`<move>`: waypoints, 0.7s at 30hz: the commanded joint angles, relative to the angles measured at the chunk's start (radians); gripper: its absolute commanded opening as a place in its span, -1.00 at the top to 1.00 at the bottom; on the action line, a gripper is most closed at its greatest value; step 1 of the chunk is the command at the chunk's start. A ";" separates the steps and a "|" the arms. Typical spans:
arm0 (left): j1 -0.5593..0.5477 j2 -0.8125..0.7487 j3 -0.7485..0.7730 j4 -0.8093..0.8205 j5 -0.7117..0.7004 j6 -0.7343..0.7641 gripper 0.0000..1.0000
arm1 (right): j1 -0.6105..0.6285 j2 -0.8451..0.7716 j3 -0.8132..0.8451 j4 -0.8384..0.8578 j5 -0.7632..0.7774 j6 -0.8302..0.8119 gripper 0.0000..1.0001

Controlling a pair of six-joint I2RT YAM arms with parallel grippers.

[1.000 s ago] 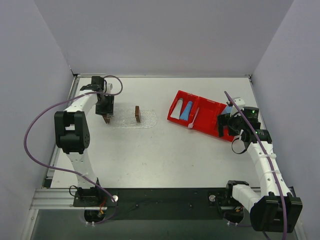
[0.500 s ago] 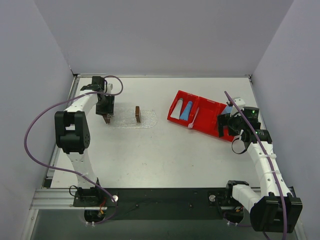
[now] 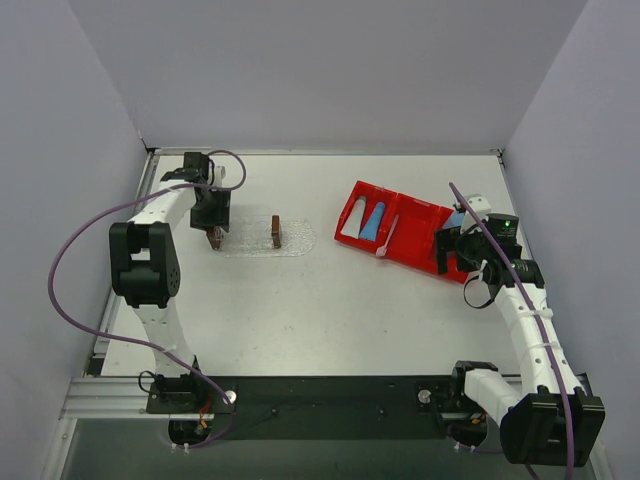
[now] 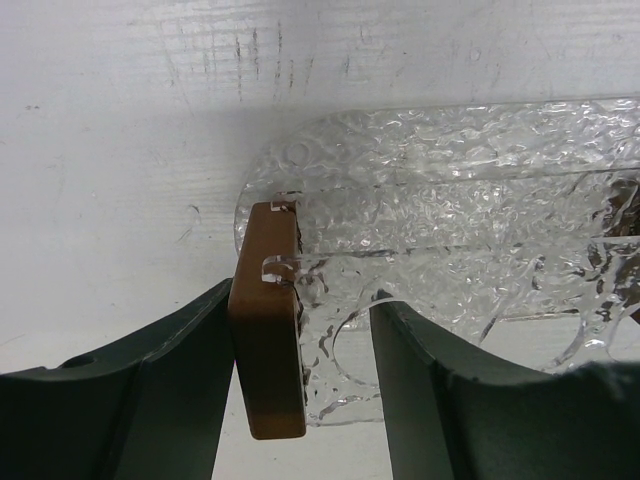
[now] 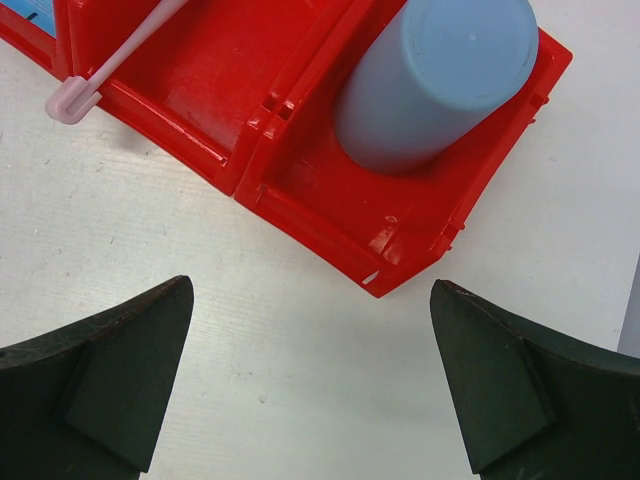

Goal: Prepare toiletry sets of a toothbrush and toothpaste on the tray

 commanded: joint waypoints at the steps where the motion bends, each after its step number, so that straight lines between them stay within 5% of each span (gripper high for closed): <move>1: -0.002 -0.027 0.020 0.036 0.006 -0.007 -0.27 | -0.006 -0.015 0.027 -0.008 -0.020 -0.010 -1.00; 21: -0.002 -0.089 0.074 -0.011 0.006 0.036 -0.28 | -0.006 -0.015 0.030 -0.009 -0.021 -0.008 -1.00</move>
